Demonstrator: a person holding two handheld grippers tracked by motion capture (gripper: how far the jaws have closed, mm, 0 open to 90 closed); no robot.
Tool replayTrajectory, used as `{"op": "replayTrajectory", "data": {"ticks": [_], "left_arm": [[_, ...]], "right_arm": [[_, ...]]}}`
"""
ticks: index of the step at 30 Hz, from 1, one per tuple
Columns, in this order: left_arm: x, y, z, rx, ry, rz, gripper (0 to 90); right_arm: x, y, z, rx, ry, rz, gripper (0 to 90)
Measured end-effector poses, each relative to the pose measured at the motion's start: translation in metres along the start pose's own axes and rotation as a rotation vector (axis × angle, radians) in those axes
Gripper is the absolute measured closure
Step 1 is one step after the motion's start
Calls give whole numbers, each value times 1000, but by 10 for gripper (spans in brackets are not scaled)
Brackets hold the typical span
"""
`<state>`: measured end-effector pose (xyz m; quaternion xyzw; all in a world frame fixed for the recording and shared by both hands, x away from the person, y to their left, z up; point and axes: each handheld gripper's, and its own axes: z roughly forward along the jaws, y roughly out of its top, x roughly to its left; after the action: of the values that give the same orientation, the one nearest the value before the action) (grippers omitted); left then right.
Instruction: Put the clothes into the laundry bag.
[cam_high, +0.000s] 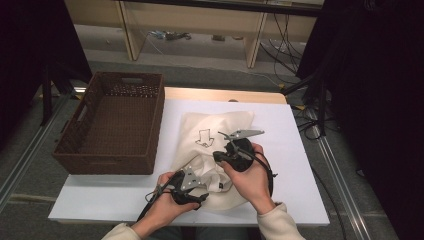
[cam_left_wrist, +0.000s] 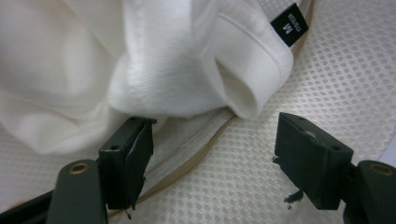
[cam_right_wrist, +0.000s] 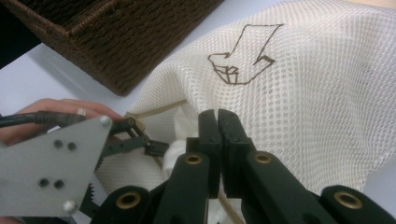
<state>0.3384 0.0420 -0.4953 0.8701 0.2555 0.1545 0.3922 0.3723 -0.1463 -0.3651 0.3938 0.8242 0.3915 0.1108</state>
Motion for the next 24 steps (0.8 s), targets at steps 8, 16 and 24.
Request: {"op": "replayTrajectory", "data": {"ticks": [8,16,24], "left_arm": [[0,1,10,1,-44,-44,280],[-1,4,7,41,-55,-63,398],[-7,8,5,62,-87,-42,594]], "right_arm": [[6,0,-3,36,-14,73,899],[5,0,-2,30,-14,73,899],[4,0,-2,37,-15,63,899]]}}
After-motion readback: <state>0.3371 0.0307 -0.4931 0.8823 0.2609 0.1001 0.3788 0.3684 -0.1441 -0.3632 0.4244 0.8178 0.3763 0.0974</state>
